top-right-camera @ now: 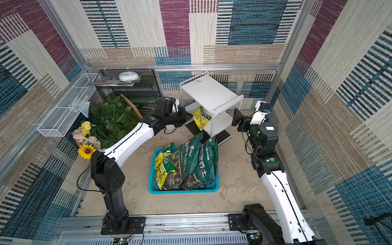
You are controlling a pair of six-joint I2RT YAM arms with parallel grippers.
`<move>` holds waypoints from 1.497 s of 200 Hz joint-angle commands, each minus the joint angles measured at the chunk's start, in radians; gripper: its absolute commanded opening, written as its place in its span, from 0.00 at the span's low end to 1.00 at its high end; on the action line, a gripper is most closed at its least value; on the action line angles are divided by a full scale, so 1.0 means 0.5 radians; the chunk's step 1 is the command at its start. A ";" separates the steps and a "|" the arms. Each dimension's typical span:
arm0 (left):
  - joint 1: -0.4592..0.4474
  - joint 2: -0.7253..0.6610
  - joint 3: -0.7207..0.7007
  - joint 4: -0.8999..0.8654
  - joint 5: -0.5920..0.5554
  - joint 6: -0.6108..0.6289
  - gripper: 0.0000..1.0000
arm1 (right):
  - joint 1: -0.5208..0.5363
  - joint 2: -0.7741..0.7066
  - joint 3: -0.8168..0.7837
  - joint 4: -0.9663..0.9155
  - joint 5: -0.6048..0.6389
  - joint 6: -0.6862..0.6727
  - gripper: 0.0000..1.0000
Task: Take down the fertilizer bag from the shelf
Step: Pick up the fertilizer bag from the shelf, then place the fertilizer bag in the storage box.
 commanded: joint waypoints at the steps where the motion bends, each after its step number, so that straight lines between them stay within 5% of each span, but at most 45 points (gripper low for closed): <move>1: -0.001 -0.158 -0.050 0.077 -0.067 0.076 0.00 | 0.001 -0.006 0.000 0.065 -0.027 0.011 1.00; 109: -0.049 -0.908 -0.222 -0.374 -0.251 0.389 0.00 | 0.000 -0.003 0.000 0.074 -0.067 0.029 1.00; 172: -0.344 -1.262 -0.421 -0.556 -0.321 0.503 0.00 | 0.001 -0.006 0.003 0.068 -0.095 0.039 1.00; 219: -0.564 -1.521 -0.613 -0.648 -0.620 0.472 0.00 | 0.000 -0.038 -0.008 0.063 -0.119 0.050 1.00; 299: -0.645 -1.476 -0.815 -0.805 -0.537 0.467 0.00 | 0.003 -0.088 -0.020 0.056 -0.147 0.065 1.00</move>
